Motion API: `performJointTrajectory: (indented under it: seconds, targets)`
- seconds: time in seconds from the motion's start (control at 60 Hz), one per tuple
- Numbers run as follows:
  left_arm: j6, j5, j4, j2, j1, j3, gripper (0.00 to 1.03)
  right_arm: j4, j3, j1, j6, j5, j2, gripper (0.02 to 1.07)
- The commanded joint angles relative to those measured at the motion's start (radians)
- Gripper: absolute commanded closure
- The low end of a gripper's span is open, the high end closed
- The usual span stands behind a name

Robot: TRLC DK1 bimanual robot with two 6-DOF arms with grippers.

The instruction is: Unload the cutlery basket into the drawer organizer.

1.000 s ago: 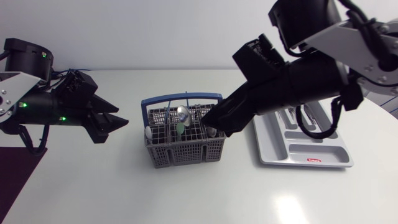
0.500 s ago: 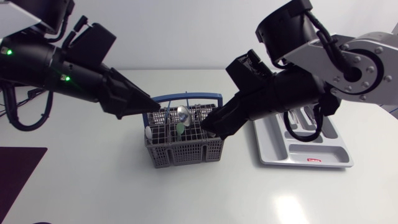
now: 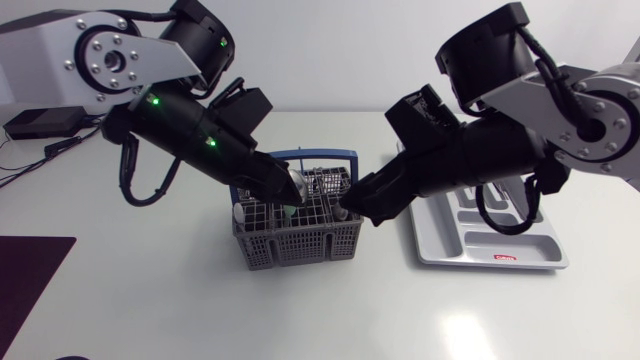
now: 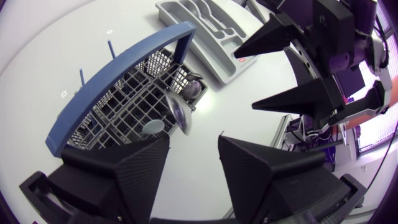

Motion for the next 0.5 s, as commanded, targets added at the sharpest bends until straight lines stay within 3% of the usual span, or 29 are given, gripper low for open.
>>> performJointTrajectory:
  seconds: [0.0, 0.283, 0.483]
  targets:
    - [-0.029, -0.015, -0.003, 0.035, 0.007, 0.051, 0.51, 0.012, -0.045, -0.008, 0.009, 0.004, -0.015, 0.10]
    - [-0.073, -0.046, 0.058, 0.075, 0.000, 0.080, 0.60, 0.023, -0.085, -0.021, -0.005, 0.001, -0.032, 0.10]
    - [-0.081, -0.047, 0.069, 0.104, -0.009, 0.093, 0.75, 0.032, -0.097, -0.028, -0.006, -0.002, -0.035, 0.10]
